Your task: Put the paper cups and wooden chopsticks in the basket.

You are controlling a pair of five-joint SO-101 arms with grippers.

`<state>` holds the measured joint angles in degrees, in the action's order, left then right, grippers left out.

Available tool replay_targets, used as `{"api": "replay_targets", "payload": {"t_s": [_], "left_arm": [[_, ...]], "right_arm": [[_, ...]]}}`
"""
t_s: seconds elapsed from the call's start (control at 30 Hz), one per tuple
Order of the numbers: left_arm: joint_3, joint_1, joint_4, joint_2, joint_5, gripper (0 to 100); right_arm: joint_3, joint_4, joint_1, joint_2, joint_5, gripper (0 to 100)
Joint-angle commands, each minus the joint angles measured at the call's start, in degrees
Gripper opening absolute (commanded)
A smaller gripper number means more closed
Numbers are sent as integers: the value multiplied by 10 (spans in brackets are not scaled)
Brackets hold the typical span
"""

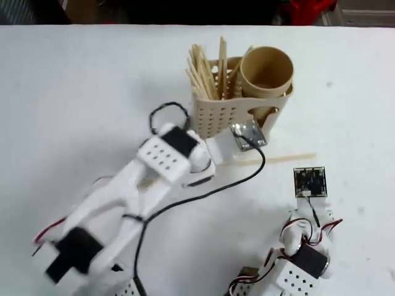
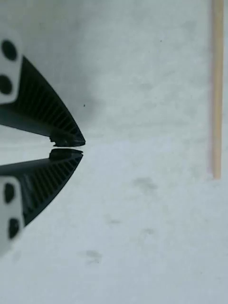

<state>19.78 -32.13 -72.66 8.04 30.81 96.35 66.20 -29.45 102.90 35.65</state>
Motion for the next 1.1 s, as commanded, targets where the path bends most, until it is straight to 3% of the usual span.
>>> {"api": "replay_targets", "payload": {"t_s": [0.0,0.13,0.27,0.47,0.7,0.9,1.07], "left_arm": [[-14,7,-18,138,-30,20],[-15,7,13,229,-37,20],[-15,7,110,301,-73,21],[-14,7,331,324,-128,22],[-46,7,575,238,-178,23],[-157,42,579,116,-187,24],[-215,73,534,42,-308,24]], "right_arm": [[5,-7,-2,-3,-1,24],[5,-7,-2,-3,-1,24],[5,-7,-2,-3,-1,24],[5,-7,-2,-3,-1,24],[5,-7,-2,-3,-1,24],[5,-7,-2,-3,-1,24],[5,-7,-2,-3,-1,24]]}}
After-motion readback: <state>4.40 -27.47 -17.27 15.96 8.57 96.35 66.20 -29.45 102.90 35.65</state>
